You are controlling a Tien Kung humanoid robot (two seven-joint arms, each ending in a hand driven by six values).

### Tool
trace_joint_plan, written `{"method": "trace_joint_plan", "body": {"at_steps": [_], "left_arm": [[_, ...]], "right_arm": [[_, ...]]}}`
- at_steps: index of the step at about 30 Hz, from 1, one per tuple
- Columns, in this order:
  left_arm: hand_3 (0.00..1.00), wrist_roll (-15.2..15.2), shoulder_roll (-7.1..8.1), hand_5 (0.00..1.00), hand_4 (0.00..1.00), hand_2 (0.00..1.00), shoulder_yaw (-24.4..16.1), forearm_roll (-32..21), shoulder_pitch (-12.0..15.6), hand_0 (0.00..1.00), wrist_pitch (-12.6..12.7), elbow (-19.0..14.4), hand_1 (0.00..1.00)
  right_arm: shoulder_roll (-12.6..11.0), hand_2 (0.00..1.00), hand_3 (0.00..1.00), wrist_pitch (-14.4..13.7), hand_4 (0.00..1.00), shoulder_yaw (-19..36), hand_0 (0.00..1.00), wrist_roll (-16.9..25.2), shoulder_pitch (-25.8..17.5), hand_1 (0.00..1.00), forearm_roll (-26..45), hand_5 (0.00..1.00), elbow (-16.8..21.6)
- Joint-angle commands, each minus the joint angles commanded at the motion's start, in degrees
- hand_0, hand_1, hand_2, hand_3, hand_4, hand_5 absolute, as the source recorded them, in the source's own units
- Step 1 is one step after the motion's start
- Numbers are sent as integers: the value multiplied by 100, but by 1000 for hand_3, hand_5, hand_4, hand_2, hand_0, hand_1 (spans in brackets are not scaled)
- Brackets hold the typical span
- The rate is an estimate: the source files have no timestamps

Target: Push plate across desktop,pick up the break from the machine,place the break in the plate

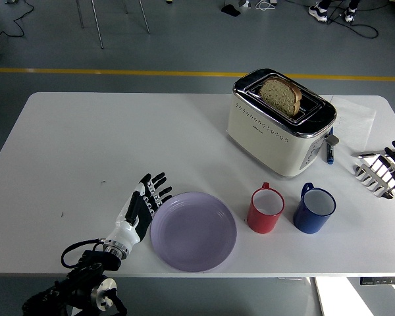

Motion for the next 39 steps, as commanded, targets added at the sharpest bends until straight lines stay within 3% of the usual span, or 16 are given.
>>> {"method": "trace_joint_plan", "body": {"at_steps": [10, 12, 16, 22, 26, 32, 34, 36, 37, 39], "left_arm": [[872, -101, -49, 998, 607, 938, -192, 121, 88, 817, 204, -31, 861], [872, -147, -124, 998, 607, 938, -603, 307, 236, 817, 352, -87, 861], [866, -116, -162, 998, 608, 933, -1289, 505, 458, 804, 378, -232, 857], [866, -2, -61, 998, 609, 923, -2301, 858, 867, 799, 383, -720, 854], [864, 28, 22, 998, 610, 922, -2743, 970, 1064, 798, 379, -974, 852], [861, 38, 81, 998, 610, 919, -3218, 1062, 1287, 800, 371, -1283, 851], [861, 41, 39, 998, 610, 919, -3396, 1095, 1344, 800, 368, -1369, 851], [861, 42, 29, 998, 610, 919, -3433, 1101, 1354, 800, 367, -1384, 851], [858, 41, -8, 998, 610, 917, -3506, 1102, 1385, 802, 366, -1424, 850], [858, 41, -31, 998, 610, 917, -3548, 1108, 1409, 802, 365, -1452, 850]], "right_arm": [[-1, 672, 632, 1, 510, -1, 737, 3, 2, 681, -1, 585, 15], [-6, 672, 632, 2, 510, -2, 737, 4, 0, 681, -2, 585, 39], [-29, 673, 632, -8, 510, -2, 739, 2, 0, 682, -5, 586, 91], [-105, 674, 633, -21, 506, -51, 740, -4, 82, 682, -41, 581, 200], [-171, 673, 633, -47, 506, -90, 740, -8, 161, 682, -107, 581, 232], [-412, 676, 633, -310, 506, -274, 745, 39, 371, 685, -604, 575, 340], [-613, 676, 633, -632, 506, -496, 745, 80, 575, 685, -1088, 575, 470], [-661, 676, 633, -721, 506, -556, 745, 85, 628, 685, -1506, 575, 495], [-811, 711, 679, -863, 560, -743, 769, 5, 831, 717, -1766, 499, 535], [-948, 711, 679, -979, 560, -957, 769, -96, 1083, 717, -2251, 499, 551]]}}
